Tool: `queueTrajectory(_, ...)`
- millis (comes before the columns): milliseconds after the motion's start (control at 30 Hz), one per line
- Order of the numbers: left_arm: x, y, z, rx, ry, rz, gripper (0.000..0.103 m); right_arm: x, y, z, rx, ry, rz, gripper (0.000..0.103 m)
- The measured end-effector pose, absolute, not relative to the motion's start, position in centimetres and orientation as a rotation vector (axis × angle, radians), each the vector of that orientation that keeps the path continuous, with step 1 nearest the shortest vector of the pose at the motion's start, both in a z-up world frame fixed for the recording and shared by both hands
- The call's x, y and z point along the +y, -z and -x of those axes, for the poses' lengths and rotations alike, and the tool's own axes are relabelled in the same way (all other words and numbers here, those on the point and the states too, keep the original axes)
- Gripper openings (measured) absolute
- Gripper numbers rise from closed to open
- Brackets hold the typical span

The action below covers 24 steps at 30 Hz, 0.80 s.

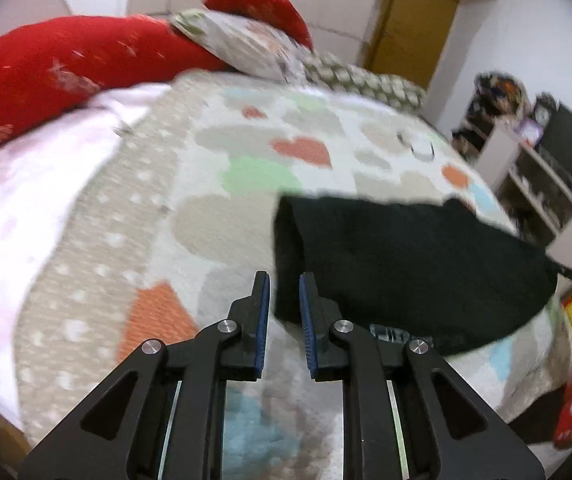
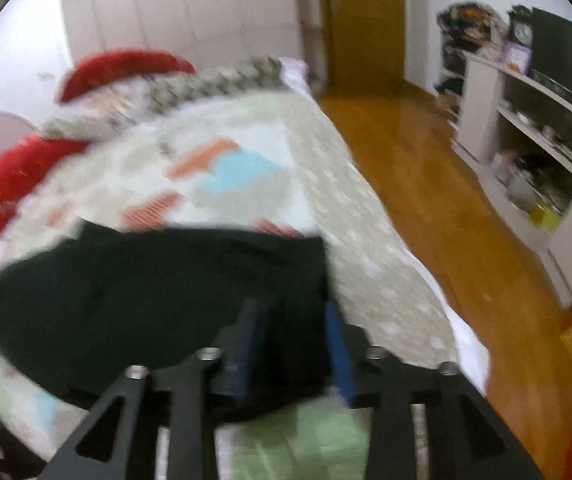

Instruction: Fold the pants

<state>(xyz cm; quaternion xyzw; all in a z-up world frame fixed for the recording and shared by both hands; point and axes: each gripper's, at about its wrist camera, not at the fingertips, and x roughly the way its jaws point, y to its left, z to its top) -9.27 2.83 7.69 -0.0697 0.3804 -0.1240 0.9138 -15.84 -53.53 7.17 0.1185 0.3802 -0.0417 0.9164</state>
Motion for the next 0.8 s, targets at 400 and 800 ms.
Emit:
queueTrajectory(400, -3.1, -9.3, 8.0, 0.774, 0.334, 0.078, 0.033, -40.2, -8.6, 6.7, 0.761, -0.315, -0.212, 0.046)
queueTrajectory(800, -5.1, -4.2, 5.0, 0.862, 0.255, 0.027, 0.034, -32.8, -4.5, -4.3, 0.935, -0.496, 0.005, 0.014)
